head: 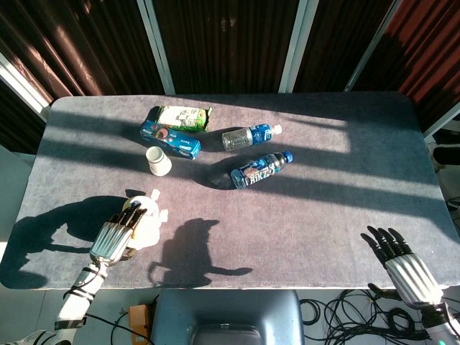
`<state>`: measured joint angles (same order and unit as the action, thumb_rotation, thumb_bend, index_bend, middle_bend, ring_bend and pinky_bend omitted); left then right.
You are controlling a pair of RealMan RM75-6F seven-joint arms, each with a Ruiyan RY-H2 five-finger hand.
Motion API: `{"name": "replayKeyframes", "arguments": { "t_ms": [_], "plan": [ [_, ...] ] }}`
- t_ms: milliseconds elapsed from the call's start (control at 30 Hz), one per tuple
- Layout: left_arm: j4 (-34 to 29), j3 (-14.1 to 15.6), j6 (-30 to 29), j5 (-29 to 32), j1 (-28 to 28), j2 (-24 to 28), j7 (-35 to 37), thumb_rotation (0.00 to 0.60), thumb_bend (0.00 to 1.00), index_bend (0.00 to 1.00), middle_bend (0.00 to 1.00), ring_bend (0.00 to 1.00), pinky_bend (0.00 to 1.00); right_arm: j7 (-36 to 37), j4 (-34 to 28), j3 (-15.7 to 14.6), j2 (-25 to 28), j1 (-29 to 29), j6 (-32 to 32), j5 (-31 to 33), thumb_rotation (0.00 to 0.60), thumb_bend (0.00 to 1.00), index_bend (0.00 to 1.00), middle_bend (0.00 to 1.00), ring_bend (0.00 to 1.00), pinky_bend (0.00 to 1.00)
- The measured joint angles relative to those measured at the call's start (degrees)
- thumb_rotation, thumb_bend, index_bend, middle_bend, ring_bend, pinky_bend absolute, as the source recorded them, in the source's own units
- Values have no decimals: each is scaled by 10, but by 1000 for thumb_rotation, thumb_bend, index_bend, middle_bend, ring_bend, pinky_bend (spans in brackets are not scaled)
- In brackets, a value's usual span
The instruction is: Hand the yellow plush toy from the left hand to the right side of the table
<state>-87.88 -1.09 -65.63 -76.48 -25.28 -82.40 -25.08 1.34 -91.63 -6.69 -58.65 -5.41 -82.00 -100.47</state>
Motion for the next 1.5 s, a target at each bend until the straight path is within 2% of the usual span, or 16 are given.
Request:
{"name": "replayKeyframes", "arguments": {
  "t_ms": [400, 533, 667, 733, 800, 833, 867, 967, 1033, 1167, 1300, 1500],
  "plan": [
    [2, 0, 2, -2, -1, -4, -2, 600, 220, 0, 0, 113, 347, -1, 0, -1, 0, 1, -1, 0, 600, 0, 0, 0, 0, 0],
    [8, 0, 0, -6, -2, -10, -4, 600, 228, 0, 15, 171, 416, 0, 0, -1, 0, 1, -1, -1, 600, 0, 0, 0, 0, 0],
    [22, 0, 1, -11, -3, -24, 4, 600, 229, 6, 139, 307, 559, 0, -1, -1, 1, 1, 0, 0, 600, 0, 0, 0, 0, 0],
    [31, 0, 0, -16, -4, -33, 9, 600, 232, 59, 276, 405, 659, 1, -1, -1, 2, 1, 0, 0, 600, 0, 0, 0, 0, 0],
    [45, 0, -4, -24, -5, -45, 17, 600, 237, 210, 469, 552, 777, 3, -1, -1, 2, 1, -1, 0, 600, 0, 0, 0, 0, 0],
    [52, 0, -6, -28, -5, -50, 20, 600, 239, 251, 503, 577, 798, 3, -1, -1, 3, 1, -1, 0, 600, 0, 0, 0, 0, 0],
    [60, 1, -8, -34, -5, -58, 24, 600, 240, 342, 563, 623, 837, 4, -1, -1, 3, 1, -2, 0, 600, 0, 0, 0, 0, 0],
    [71, 3, -12, -45, -6, -70, 33, 600, 248, 520, 673, 711, 911, 8, -1, -1, 4, 0, -2, -1, 600, 0, 0, 0, 0, 0],
    [75, 3, -17, -53, -6, -74, 35, 600, 256, 602, 748, 772, 966, 10, 0, -1, 5, 0, -3, -2, 600, 0, 0, 0, 0, 0],
    [93, 3, -43, -81, -5, -89, 45, 600, 293, 676, 820, 829, 1000, 10, 1, -2, 4, -1, -1, -3, 600, 0, 0, 0, 0, 0],
    [119, -4, -67, -111, -13, -114, 50, 600, 301, 681, 825, 832, 1000, 5, 0, -2, 3, -3, 4, -4, 600, 0, 0, 0, 0, 0],
    [109, -23, -78, -129, -30, -129, 30, 600, 302, 686, 827, 834, 1000, -1, 0, -5, 2, -5, 9, -8, 600, 0, 0, 0, 0, 0]
  ]
}}
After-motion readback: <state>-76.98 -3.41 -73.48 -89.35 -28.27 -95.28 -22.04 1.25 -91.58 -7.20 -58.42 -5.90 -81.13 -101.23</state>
